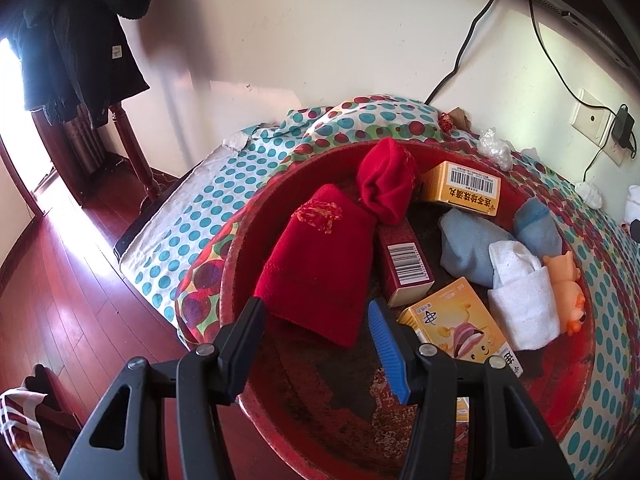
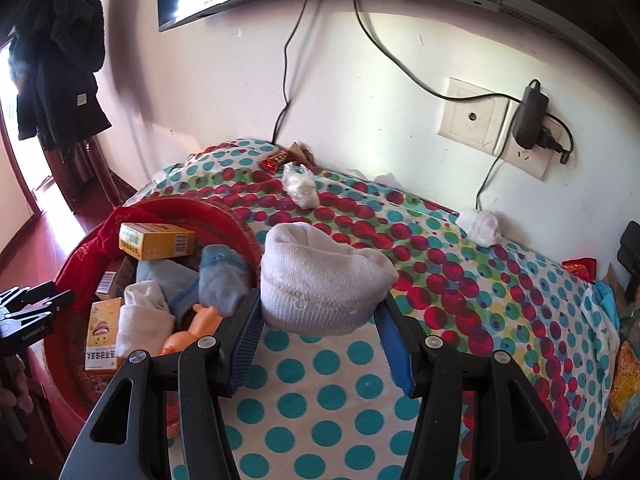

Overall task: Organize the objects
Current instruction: 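Carry the held white sock toward the red basin with the right tool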

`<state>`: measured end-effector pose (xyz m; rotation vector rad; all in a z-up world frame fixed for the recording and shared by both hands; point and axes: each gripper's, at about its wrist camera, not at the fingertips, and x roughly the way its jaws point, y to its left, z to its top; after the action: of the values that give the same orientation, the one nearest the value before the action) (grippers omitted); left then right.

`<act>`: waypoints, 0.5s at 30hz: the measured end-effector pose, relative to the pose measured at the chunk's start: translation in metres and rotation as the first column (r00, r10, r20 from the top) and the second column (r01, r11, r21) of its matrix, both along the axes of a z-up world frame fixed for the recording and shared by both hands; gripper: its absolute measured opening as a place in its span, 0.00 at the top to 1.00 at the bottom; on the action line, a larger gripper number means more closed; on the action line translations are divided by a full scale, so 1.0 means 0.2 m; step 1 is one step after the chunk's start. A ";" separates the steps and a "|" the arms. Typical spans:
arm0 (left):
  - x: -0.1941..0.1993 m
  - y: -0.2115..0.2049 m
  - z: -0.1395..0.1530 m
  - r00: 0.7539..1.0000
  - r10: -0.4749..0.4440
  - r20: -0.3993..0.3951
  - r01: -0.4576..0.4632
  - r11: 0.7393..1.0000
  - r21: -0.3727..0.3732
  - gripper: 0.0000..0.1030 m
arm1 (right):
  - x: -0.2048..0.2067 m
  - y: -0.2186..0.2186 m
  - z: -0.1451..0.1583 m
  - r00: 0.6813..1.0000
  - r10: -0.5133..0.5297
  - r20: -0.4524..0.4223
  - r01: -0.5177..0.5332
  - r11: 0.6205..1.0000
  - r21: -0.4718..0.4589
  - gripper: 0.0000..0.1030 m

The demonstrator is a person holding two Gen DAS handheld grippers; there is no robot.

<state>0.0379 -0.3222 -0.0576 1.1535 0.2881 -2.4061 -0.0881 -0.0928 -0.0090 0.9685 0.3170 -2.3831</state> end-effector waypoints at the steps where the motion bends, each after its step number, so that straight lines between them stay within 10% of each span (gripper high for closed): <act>1: 0.00 0.00 0.00 1.000 0.000 -0.001 0.000 1.000 0.002 0.46 | 0.00 -0.01 0.00 1.000 0.001 0.000 -0.001 1.000 0.001 0.48; 15: 0.01 -0.03 -0.01 1.000 0.015 -0.004 -0.015 1.000 0.012 0.46 | 0.08 -0.13 0.03 0.999 0.042 -0.002 -0.042 0.999 -0.005 0.48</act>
<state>0.0390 -0.3278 -0.0601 1.1479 0.3117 -2.3974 -0.0725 -0.1193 -0.0028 0.9480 0.3292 -2.3464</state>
